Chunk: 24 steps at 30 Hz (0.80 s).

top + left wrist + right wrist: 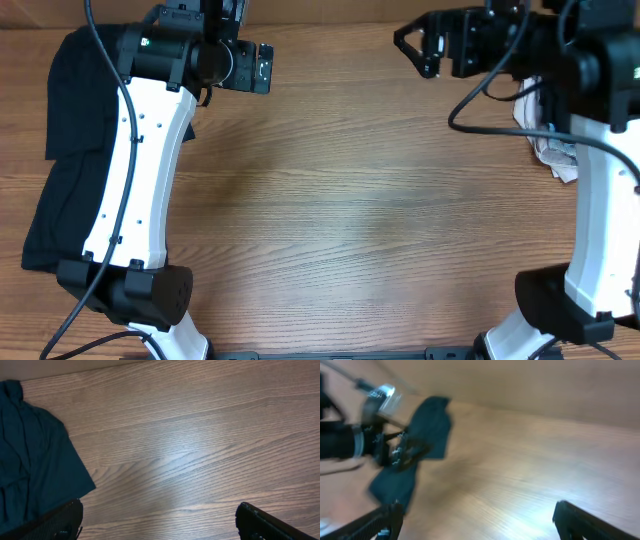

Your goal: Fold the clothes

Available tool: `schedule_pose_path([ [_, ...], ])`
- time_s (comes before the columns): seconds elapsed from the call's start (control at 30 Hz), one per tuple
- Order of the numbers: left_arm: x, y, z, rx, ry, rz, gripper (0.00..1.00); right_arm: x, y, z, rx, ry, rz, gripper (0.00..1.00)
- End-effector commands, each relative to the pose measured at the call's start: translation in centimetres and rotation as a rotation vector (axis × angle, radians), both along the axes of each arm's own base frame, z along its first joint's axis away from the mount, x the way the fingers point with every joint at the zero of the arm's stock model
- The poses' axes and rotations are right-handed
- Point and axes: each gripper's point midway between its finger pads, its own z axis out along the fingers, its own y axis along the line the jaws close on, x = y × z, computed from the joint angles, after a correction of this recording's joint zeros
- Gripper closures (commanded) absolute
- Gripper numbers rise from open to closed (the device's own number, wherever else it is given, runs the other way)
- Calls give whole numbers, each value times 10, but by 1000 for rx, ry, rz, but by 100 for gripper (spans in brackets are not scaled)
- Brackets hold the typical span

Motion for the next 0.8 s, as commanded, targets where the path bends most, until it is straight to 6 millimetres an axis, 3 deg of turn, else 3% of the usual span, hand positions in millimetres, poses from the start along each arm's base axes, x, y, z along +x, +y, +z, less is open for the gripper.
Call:
schedule_pose_path([
  [0.0,2,0,-6,0,13,-11,0,6,-24,9,-120,-107,-147,0],
  [0.2,2,0,-6,0,13,-11,0,16,-30,7,-87,-238,-172,0],
  [0.4,2,0,-6,0,13,-11,0,4,-49,-26,-69,-326,-219,0],
  [0.6,2,0,-6,0,13,-11,0,-29,-70,-68,-51,-417,-267,0],
  [0.77,2,0,-6,0,13,-11,0,-71,-84,-108,-42,-466,-294,0],
])
